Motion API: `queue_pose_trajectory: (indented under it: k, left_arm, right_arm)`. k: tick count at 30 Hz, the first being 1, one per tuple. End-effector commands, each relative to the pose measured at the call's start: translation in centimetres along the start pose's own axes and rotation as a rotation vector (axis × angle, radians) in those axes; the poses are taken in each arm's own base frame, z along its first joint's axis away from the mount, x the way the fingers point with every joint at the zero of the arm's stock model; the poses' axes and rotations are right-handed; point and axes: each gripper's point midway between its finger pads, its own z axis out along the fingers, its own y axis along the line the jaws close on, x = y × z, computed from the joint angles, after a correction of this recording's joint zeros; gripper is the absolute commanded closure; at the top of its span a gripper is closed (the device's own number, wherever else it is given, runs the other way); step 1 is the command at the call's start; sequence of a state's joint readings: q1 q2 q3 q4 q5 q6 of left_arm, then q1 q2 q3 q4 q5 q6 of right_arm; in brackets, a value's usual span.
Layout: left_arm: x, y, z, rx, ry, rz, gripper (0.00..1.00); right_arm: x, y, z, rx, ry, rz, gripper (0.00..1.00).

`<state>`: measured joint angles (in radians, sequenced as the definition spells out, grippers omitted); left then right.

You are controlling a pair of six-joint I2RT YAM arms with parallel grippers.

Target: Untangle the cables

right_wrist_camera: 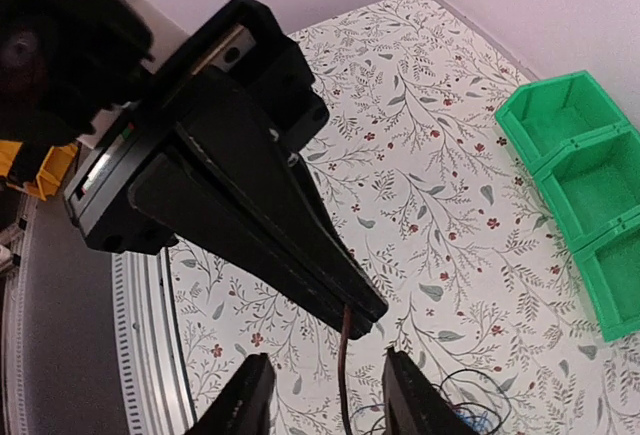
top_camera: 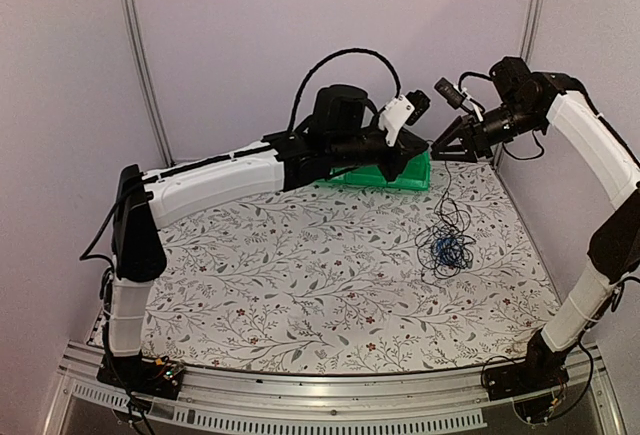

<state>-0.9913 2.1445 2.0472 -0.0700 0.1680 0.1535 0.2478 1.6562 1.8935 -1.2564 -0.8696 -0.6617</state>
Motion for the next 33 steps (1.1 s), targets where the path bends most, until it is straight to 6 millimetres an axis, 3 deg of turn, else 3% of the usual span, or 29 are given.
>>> queue_pose_trajectory:
  k: [1,3,4,6,7,8,13,15,20,23,25,30,33]
  left_arm:
    - [-5.2,0.4,-2.9,-0.052,-0.085,0.008,1.0]
    - [-5.8,0.5,-3.8,-0.065,-0.088,0.003,1.0]
    - [-6.1,0.5,-4.3,-0.074,-0.088,0.001,1.0]
    - [-6.7,0.7,-5.2,-0.096,-0.088,-0.003,1.0]
    - [-7.0,0.9,-5.8,-0.109,-0.092,-0.009,1.0]
    - [-7.5,1.2,-6.4,-0.131,-0.098,-0.014,1.0]
    - [-10.5,2.2,-9.3,-0.2,-0.148,-0.03,1.0]
    - [-12.9,2.7,-10.9,-0.241,-0.188,-0.02,1.0]
    - [-21.0,4.7,-16.3,-0.377,-0.339,0.045,1.0]
    - [-24.9,6.0,-19.7,-0.469,-0.414,0.099,1.0]
    - [-26.7,6.4,-21.6,-0.516,-0.453,0.125,1.0]
    - [-28.3,6.9,-24.2,-0.578,-0.487,0.155,1.0]
    - [-27.7,7.0,-24.2,-0.588,-0.461,0.162,1.0]
  right_arm:
    - [1.1,-0.2,2.2,-0.053,-0.083,-0.054,0.4]
    - [1.7,-0.5,3.1,-0.054,-0.135,-0.039,0.35]
    - [1.8,-0.8,3.5,-0.051,-0.16,-0.046,0.37]
    - [2.1,-1.6,4.3,-0.049,-0.192,-0.03,0.51]
    - [2.2,-2.2,4.9,-0.046,-0.207,-0.015,0.65]
    - [2.7,-2.8,5.5,-0.049,-0.209,0.012,0.73]
    - [6.0,-5.1,8.9,-0.087,-0.185,0.135,0.91]
    - [8.2,-6.3,10.7,-0.093,-0.14,0.201,0.96]
    - [13.6,-8.2,12.9,-0.096,-0.045,0.342,0.97]
    - [16.6,-8.8,13.6,-0.082,-0.008,0.424,0.96]
    - [17.9,-9.3,14.0,-0.06,0.02,0.454,0.91]
    - [20.1,-9.9,14.6,-0.033,0.069,0.503,0.8]
    - [20.8,-10.1,14.7,-0.016,0.083,0.514,0.86]
